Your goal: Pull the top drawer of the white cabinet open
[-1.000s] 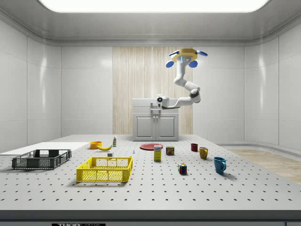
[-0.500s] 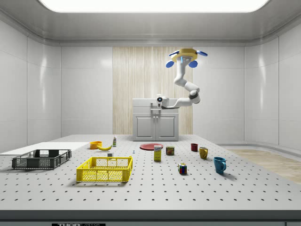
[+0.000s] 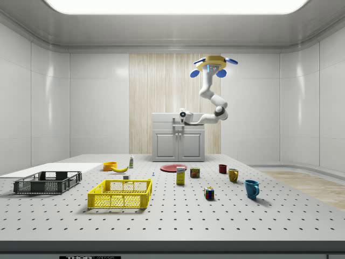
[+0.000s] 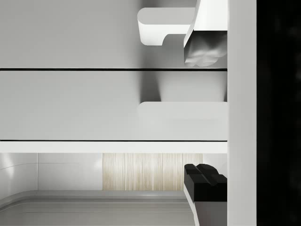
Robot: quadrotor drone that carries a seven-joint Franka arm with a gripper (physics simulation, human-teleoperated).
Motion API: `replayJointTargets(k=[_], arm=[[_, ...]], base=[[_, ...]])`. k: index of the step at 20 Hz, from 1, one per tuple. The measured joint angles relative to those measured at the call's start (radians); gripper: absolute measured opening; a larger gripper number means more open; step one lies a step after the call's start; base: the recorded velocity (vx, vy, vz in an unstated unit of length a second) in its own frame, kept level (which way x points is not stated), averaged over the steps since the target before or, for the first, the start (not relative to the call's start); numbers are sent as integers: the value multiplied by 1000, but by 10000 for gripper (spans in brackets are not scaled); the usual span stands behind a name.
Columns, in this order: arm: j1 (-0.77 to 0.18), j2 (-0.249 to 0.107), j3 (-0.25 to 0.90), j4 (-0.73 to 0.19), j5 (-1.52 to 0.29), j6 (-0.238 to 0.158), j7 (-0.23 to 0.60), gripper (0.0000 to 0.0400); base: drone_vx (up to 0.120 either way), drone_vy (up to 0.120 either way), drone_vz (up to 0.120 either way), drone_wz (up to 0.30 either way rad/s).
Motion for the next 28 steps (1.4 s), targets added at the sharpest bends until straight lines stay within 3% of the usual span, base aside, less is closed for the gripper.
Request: replayJointTargets(k=[13,28], arm=[[-27,72,77,23,103,-3,-47,305],[-96,107,144,49,148,-43,-40,305]], base=[[0,0,0,0],[0,0,0,0]])
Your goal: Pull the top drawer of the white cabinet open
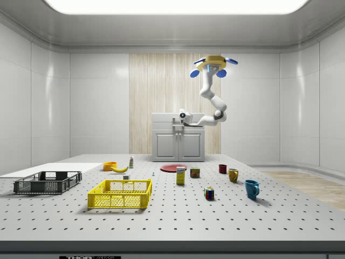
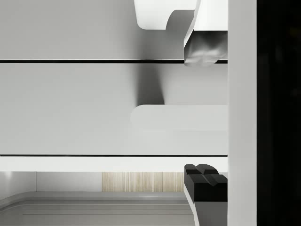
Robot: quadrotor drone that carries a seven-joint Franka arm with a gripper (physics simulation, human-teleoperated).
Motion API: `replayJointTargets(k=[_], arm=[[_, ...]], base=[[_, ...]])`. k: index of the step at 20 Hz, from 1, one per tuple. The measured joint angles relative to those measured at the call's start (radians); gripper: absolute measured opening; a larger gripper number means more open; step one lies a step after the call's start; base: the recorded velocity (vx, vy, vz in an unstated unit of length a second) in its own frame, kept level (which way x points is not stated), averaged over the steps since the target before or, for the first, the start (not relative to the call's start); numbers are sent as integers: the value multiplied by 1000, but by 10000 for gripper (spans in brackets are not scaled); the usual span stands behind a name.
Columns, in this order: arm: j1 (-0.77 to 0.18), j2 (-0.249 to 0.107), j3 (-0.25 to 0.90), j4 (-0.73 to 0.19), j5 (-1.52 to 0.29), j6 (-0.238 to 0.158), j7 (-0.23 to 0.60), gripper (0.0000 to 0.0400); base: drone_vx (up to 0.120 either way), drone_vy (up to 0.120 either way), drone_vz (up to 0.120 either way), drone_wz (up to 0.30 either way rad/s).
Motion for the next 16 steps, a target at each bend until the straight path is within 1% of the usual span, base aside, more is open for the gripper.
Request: replayJointTargets(k=[9,16], arm=[[-22,48,63,27,66,4,-20,305],[-50,66,94,26,96,-9,-37,305]], base=[[0,0,0,0],[0,0,0,0]])
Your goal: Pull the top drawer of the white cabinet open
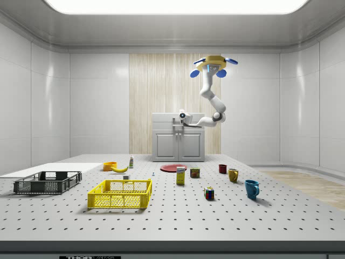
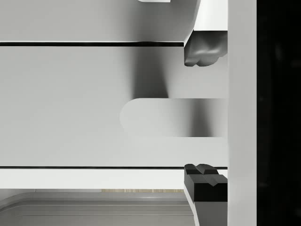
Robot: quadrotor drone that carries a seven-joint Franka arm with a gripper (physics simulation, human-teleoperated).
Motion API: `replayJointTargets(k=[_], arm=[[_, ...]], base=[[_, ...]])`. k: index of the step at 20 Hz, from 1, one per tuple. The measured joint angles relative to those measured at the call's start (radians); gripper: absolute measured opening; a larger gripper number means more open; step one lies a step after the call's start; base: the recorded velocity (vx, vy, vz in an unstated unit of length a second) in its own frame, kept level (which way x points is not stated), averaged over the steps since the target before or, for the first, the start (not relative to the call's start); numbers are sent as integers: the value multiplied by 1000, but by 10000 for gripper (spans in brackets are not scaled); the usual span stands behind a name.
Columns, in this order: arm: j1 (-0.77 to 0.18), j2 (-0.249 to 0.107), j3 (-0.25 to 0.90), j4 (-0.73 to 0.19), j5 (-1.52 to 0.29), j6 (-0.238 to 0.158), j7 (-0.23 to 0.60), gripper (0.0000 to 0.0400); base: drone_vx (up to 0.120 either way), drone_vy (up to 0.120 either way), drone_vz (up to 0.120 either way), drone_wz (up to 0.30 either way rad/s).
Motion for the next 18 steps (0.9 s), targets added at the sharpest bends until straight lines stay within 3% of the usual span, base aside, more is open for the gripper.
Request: replayJointTargets(k=[6,18], arm=[[-27,8,19,1,12,-17,-4,305],[-73,75,36,45,29,-60,-21,305]], base=[[0,0,0,0],[0,0,0,0]])
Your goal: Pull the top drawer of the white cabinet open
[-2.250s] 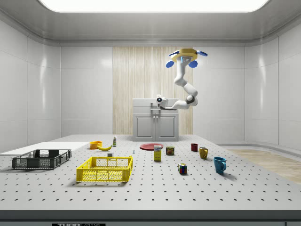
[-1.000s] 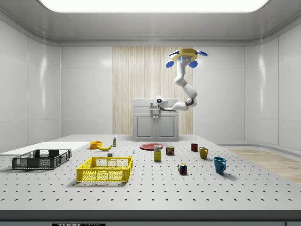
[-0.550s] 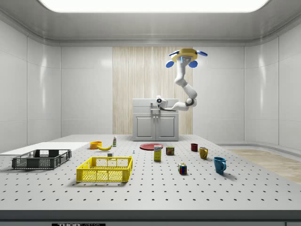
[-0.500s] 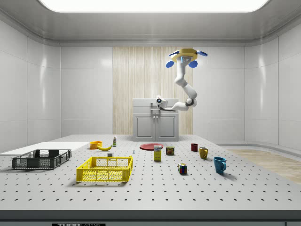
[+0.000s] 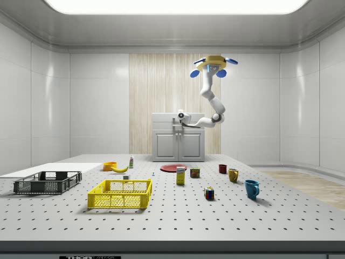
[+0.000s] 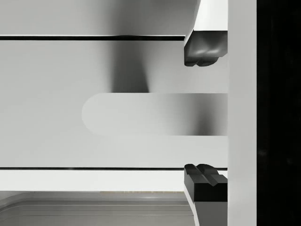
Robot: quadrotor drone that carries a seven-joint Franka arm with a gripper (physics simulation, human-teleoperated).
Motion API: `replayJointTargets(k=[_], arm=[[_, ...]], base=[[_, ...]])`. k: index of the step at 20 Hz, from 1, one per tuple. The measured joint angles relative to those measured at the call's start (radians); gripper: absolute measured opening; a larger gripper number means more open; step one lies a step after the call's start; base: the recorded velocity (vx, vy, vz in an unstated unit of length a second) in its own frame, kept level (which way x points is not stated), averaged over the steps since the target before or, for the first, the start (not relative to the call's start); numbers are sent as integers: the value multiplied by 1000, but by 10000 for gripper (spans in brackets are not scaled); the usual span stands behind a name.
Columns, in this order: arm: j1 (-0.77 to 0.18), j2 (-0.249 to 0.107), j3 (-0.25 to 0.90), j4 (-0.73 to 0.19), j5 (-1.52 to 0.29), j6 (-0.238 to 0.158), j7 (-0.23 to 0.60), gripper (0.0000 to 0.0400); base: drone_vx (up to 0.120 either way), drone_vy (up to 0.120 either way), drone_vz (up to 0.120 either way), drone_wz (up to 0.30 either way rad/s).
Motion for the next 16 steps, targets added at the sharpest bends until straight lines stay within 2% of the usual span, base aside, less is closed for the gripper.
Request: replayJointTargets(k=[14,16], arm=[[-45,20,45,18,24,-17,4,305],[-51,20,50,20,25,-20,6,226]], base=[[0,0,0,0],[0,0,0,0]])
